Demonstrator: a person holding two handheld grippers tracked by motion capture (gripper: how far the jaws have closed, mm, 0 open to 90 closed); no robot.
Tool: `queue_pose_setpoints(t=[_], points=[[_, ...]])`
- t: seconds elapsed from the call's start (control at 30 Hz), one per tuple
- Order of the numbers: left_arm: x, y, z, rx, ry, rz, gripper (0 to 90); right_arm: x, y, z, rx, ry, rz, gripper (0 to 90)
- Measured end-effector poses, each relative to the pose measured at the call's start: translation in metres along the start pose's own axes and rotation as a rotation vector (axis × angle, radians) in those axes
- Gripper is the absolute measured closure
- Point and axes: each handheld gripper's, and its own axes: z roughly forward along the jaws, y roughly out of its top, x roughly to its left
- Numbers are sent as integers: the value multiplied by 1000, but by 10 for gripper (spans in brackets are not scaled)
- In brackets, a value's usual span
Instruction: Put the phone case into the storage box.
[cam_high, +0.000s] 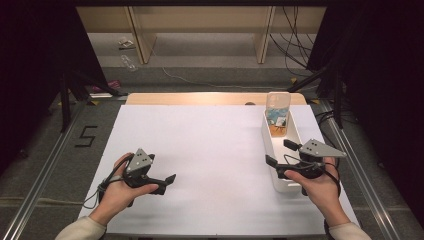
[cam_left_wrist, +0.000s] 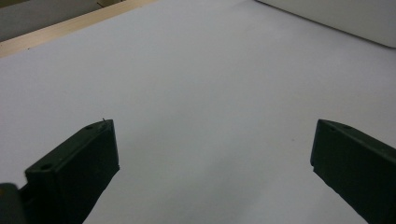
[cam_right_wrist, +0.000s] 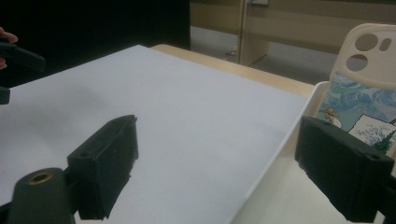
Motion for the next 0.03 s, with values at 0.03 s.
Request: queue_pose_setpoints(t=[0.03], points=[[0,0,0,-1,1,0,5,0,0,0,-1,3,0,137]])
